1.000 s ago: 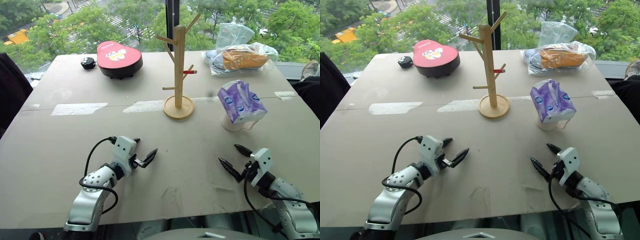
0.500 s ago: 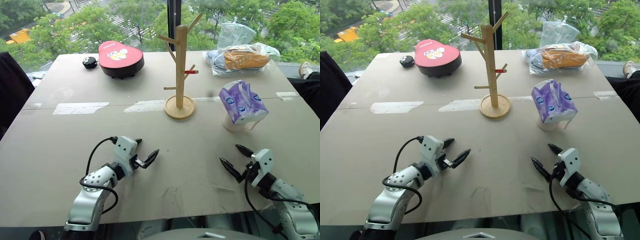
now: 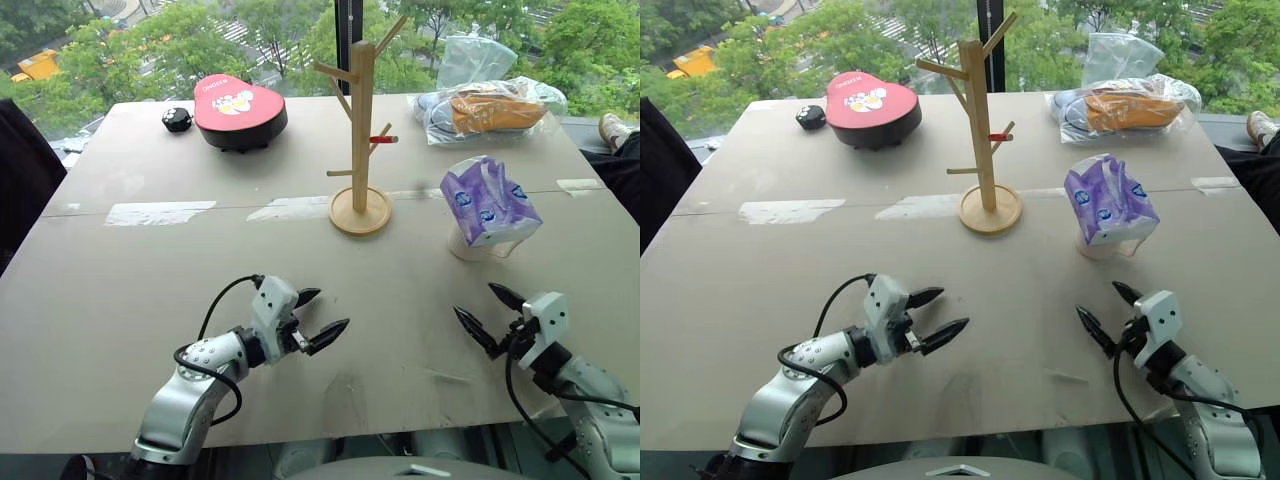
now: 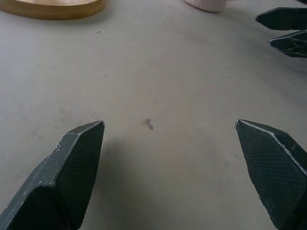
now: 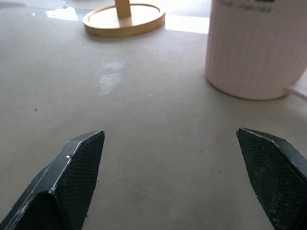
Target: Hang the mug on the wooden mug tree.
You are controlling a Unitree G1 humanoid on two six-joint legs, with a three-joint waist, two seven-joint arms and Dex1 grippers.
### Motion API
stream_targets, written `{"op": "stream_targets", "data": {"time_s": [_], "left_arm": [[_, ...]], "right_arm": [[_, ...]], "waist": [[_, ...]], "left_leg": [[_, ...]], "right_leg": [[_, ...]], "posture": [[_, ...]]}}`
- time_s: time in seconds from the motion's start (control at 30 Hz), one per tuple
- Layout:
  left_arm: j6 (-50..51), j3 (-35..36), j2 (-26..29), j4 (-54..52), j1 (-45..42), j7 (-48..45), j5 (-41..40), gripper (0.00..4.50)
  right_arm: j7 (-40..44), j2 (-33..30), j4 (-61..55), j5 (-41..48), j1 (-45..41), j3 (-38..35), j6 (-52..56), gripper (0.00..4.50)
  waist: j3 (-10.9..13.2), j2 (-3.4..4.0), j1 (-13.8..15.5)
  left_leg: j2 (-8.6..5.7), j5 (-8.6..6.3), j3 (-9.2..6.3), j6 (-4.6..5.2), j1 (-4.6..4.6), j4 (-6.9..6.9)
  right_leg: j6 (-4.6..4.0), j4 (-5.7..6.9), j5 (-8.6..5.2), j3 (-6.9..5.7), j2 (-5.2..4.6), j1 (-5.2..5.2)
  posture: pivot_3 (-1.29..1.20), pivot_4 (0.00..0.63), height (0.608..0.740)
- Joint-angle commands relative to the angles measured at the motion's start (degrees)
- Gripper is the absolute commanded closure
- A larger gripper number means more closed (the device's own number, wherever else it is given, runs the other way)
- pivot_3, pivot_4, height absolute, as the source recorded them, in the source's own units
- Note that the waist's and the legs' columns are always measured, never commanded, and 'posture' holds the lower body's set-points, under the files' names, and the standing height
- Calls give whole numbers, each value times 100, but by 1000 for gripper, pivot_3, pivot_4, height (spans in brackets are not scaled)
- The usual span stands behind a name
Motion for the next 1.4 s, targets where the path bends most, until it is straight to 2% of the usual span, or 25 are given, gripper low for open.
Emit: {"op": "stream_targets", "data": {"time_s": [0.03,0.1,0.17,0.37,0.5,0.73,0.83,0.87,0.9,0.97,1.1,1.4], "left_arm": [[409,103,125,-602,-582,-259,-735,0],[593,107,212,-711,-846,-293,-910,0],[696,103,283,-774,-1098,-267,-978,0],[848,60,351,-860,-1503,-193,-1037,0],[854,19,332,-961,-1634,-81,-1002,0],[820,97,419,-1090,-1580,74,-934,0],[813,114,407,-1164,-1602,171,-955,0],[812,108,399,-1181,-1614,198,-956,0],[806,97,393,-1193,-1629,217,-947,0],[799,82,379,-1206,-1657,250,-940,0],[774,84,370,-1170,-1732,263,-930,0],[680,61,220,-1059,-1995,239,-967,0]], "right_arm": [[-60,-389,-296,677,-218,-955,350,53],[-18,-604,-422,1109,-284,-1293,701,53],[-139,-792,-695,1918,-413,-1641,1320,53],[-718,-977,-927,3248,-1082,-2040,2294,53],[-1274,-785,-276,3419,-1890,-1755,2719,53],[-1290,-673,346,3219,-2336,-1466,3056,53],[-1231,-672,410,3172,-2402,-1476,3081,771],[-1208,-677,423,3160,-2418,-1477,3092,1334],[-1189,-681,432,3151,-2431,-1478,3103,1538],[-1152,-684,437,3143,-2449,-1482,3119,2648],[-1112,-681,437,3130,-2486,-1482,3141,4385],[-1092,-704,359,3186,-2474,-1645,3121,4385]], "waist": [[0,-1,4],[-3,-3,1],[-2,-3,-5],[3,-11,-5],[10,-30,-5],[10,-29,1],[10,-29,3],[10,-29,3],[10,-29,2],[10,-29,3],[10,-29,-1],[10,-29,3]], "left_leg": [[-3,0,-3,0,-15,8],[-9,1,-3,1,-31,10],[-7,1,-4,1,-48,7],[-8,1,-1,1,-59,6],[-8,2,2,2,-58,11],[-12,2,5,2,-73,7],[-12,2,9,2,-72,10],[-12,2,8,2,-72,11],[-12,2,8,2,-72,12],[-11,2,8,2,-71,15],[-11,3,9,2,-70,16],[-11,3,10,2,-70,17]], "right_leg": [[1,0,2,-4,-3,-11],[1,0,3,-4,-7,-25],[-2,-1,2,-3,-5,-46],[-2,-2,2,12,-2,-60],[-1,1,4,12,0,-58],[-3,0,3,13,-2,-75],[-3,0,3,16,-4,-75],[-2,2,3,16,-4,-75],[-2,5,3,16,-4,-75],[-2,8,4,16,-2,-74],[-2,10,4,16,0,-73],[-2,11,4,17,0,-74]], "posture": [[0,150,740],[0,150,740],[0,150,740],[0,150,740],[0,150,740],[0,150,740],[0,150,740],[0,150,740],[0,150,740],[0,150,740],[0,150,740],[0,150,740]]}}
